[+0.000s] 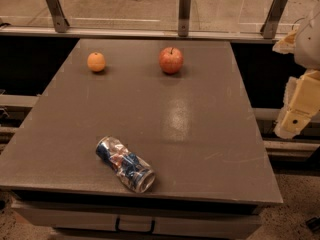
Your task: Move apple near orange
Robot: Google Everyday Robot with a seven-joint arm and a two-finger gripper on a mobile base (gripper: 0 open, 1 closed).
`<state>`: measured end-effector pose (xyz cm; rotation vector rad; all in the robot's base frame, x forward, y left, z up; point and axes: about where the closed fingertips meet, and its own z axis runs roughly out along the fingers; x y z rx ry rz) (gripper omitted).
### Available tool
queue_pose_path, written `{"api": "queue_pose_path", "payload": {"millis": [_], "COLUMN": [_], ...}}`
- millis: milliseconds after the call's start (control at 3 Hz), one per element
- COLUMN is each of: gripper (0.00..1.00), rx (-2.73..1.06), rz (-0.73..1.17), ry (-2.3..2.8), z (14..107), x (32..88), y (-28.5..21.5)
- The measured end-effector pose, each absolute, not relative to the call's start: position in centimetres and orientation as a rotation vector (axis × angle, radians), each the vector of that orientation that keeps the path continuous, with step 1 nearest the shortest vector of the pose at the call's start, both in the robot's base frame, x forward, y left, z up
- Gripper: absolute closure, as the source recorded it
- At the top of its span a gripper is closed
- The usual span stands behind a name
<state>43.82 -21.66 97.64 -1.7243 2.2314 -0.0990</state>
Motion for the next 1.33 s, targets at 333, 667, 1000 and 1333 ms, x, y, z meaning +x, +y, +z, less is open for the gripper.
{"api": "queue_pose_path", "payload": {"millis": [333,667,1000,1333], "gripper": [0.0,0.0,0.0,0.0], "rx": [-1.724,-1.719,-1.707,-1.652], "rz": [-0.099,-0.091,-0.026,0.073], "ry": [2.231,2.198,2.122,2.036], "z": [97.6,97.3,95.8,93.2], "x": [43.8,45.3,49.5,55.6], "y": [-21.7,-21.5,-20.8,-18.2]}}
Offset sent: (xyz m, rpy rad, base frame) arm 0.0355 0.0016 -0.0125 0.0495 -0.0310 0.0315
